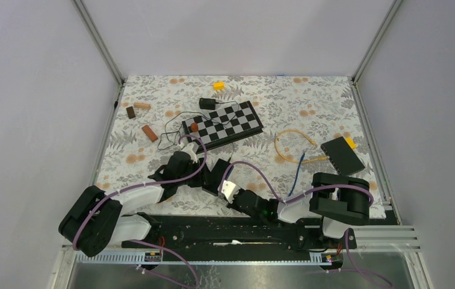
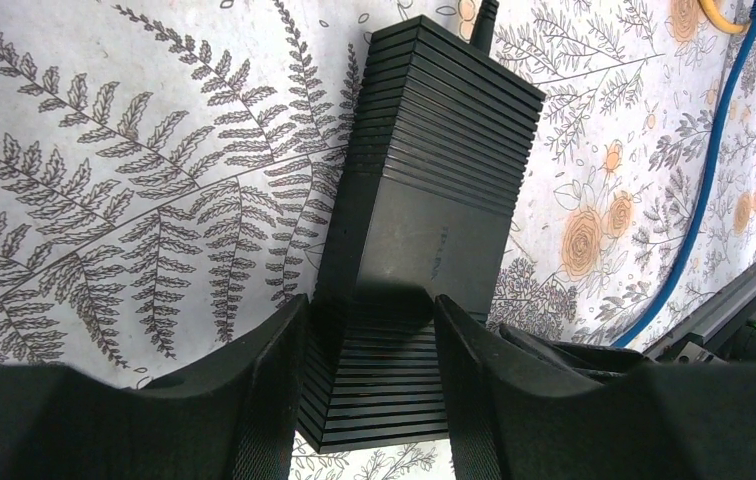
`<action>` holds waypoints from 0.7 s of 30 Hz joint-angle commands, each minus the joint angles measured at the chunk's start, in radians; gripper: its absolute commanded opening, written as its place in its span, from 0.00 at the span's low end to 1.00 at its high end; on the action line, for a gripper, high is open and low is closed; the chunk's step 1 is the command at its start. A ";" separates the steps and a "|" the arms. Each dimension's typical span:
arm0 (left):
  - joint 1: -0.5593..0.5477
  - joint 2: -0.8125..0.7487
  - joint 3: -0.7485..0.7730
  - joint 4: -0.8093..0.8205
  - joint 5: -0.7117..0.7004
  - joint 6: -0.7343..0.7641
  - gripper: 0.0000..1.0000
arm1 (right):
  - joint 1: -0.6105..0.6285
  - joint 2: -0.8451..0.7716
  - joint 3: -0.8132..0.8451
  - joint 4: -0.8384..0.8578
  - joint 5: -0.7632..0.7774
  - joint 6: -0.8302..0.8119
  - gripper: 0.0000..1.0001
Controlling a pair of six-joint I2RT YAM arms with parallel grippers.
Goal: Insert the plug into the switch port
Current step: Insert the connector into the switch port.
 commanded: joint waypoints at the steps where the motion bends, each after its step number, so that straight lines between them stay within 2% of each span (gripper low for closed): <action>1: -0.051 0.020 -0.020 -0.055 0.096 -0.002 0.49 | -0.005 0.012 0.020 0.125 0.028 -0.033 0.00; 7: -0.118 0.028 -0.041 -0.033 0.097 -0.026 0.48 | -0.020 0.001 0.031 0.123 0.021 -0.017 0.00; 12: -0.149 0.050 -0.046 0.001 0.107 -0.039 0.43 | -0.049 -0.009 0.051 0.127 -0.024 -0.031 0.00; 21: -0.209 0.122 -0.042 0.071 0.163 -0.045 0.43 | -0.103 0.016 0.088 0.155 -0.078 -0.057 0.00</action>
